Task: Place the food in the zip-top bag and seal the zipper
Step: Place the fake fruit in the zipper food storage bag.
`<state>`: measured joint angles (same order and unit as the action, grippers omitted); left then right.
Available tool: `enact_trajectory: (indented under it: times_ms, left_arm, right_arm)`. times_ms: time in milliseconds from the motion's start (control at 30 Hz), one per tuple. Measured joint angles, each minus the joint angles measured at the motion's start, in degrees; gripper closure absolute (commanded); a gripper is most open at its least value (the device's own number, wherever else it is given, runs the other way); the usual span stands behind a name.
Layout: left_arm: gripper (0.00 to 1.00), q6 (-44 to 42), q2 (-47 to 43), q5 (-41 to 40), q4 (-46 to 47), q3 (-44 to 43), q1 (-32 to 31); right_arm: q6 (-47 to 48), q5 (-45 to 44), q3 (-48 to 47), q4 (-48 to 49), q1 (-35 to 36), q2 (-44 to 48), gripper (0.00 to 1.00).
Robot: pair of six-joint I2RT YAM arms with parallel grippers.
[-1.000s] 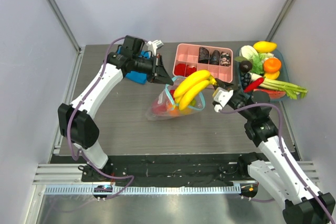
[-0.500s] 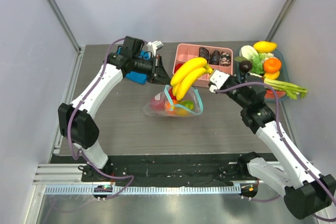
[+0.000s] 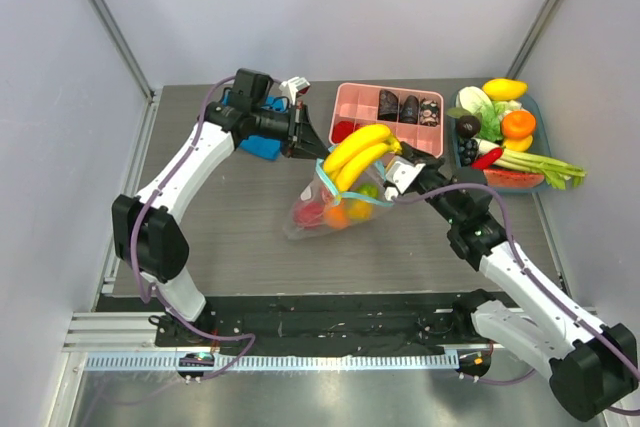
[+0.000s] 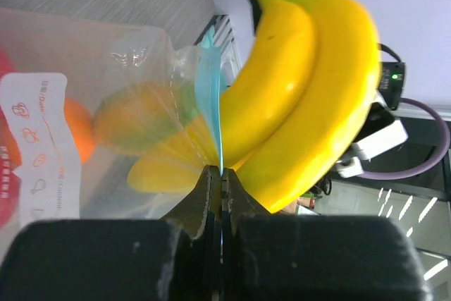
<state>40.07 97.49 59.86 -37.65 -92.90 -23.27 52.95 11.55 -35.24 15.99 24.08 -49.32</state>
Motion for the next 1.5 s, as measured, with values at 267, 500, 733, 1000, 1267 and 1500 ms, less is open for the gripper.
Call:
enact_trajectory:
  times_ms: [267,500,733,1000,1267,1500]
  left_arm:
    - [1.00,1.77,0.22,1.51,1.51,0.17,0.04]
    - [1.00,3.10,0.39,2.93,2.25,0.17,0.02]
    - [1.00,4.33,1.31,3.52,2.36,0.17,0.02]
    - [1.00,4.94,1.57,4.46,2.80,0.83,0.02]
    - [1.00,4.96,1.57,4.61,3.65,2.10,0.44]
    - [1.00,4.94,1.57,4.68,4.31,2.45,1.55]
  right_arm:
    - [5.57,-0.35,2.19,0.42,1.31,0.90,0.99]
    - [14.93,3.37,2.62,-5.75,3.37,3.15,0.99]
    - [23.89,2.43,2.62,-7.06,9.14,1.29,0.99]
    - [37.81,4.63,2.62,-6.19,12.59,-0.79,0.43]
    - [41.20,2.93,2.25,-9.73,13.14,-1.14,0.00]
    - [22.91,-7.89,-6.49,-19.67,13.22,3.21,0.07]
